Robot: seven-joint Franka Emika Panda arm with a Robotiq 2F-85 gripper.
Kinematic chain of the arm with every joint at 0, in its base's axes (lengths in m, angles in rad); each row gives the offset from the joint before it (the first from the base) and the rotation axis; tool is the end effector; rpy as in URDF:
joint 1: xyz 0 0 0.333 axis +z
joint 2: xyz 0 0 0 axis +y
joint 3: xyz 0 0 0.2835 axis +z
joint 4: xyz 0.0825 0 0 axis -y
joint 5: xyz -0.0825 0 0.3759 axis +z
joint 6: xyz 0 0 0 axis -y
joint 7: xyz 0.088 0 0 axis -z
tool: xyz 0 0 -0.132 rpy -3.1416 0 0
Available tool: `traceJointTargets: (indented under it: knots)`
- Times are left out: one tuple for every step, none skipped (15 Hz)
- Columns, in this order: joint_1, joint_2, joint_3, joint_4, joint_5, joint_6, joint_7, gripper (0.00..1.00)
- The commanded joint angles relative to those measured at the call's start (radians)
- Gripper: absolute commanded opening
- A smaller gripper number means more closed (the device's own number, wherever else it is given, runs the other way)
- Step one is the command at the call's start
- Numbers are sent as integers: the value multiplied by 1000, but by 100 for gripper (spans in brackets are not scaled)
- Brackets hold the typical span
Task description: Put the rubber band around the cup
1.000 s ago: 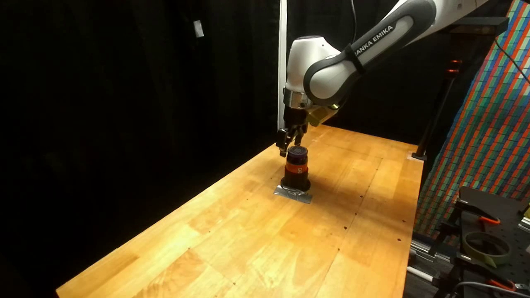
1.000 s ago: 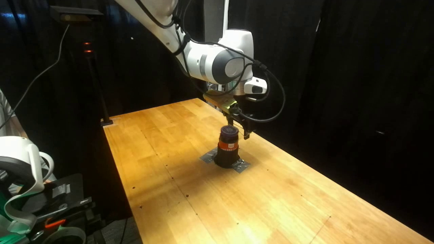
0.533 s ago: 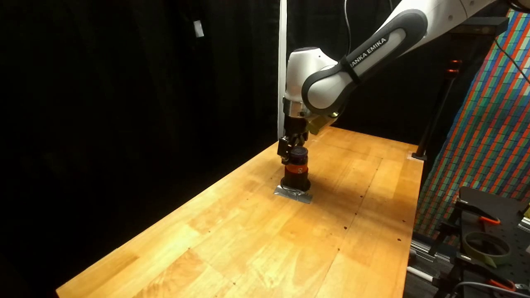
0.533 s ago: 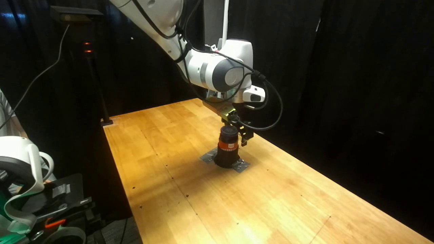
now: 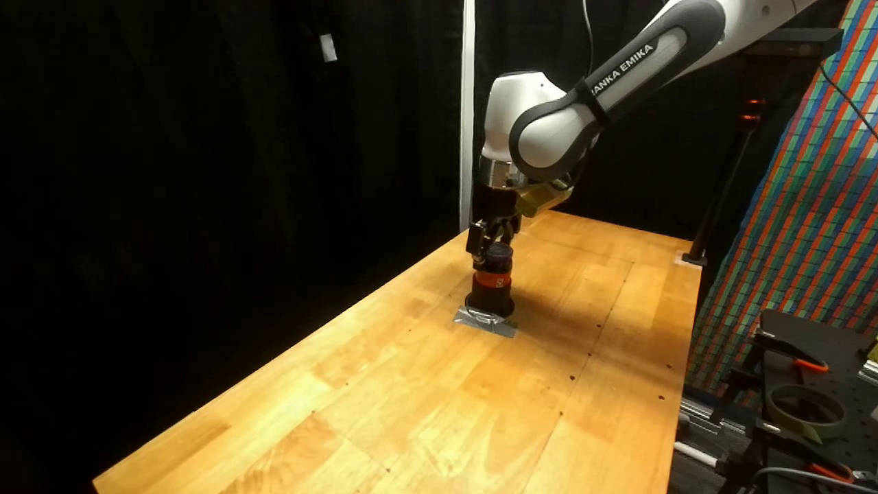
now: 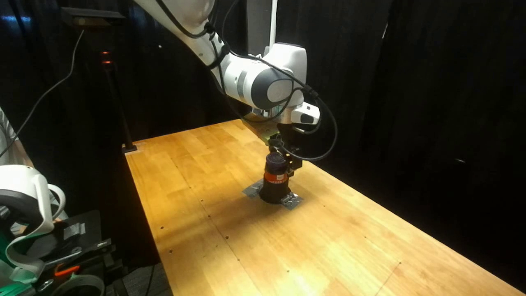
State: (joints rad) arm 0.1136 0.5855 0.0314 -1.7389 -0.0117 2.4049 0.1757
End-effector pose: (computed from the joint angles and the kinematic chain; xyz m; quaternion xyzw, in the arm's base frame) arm 0.6477 0.0931 0.2023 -0.9991 0.0141 -0.0392 0.0108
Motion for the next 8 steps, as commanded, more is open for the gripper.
traceJointTargets:
  knots:
    - [-35, -89, 21, -115, 61, 12, -40, 100]
    - [-41, -101, 25, -130, 77, 16, -46, 100]
    - [-45, -110, 28, -141, 90, 21, -51, 100]
    - [-52, -119, 33, -154, 106, 29, -58, 100]
    - [-59, -127, 38, -163, 121, 30, -68, 100]
    - [-67, -138, 44, -175, 138, 32, -80, 100]
    - [-74, -146, 49, -184, 154, 27, -94, 100]
    - [-84, -156, 59, -194, 176, 24, -112, 100]
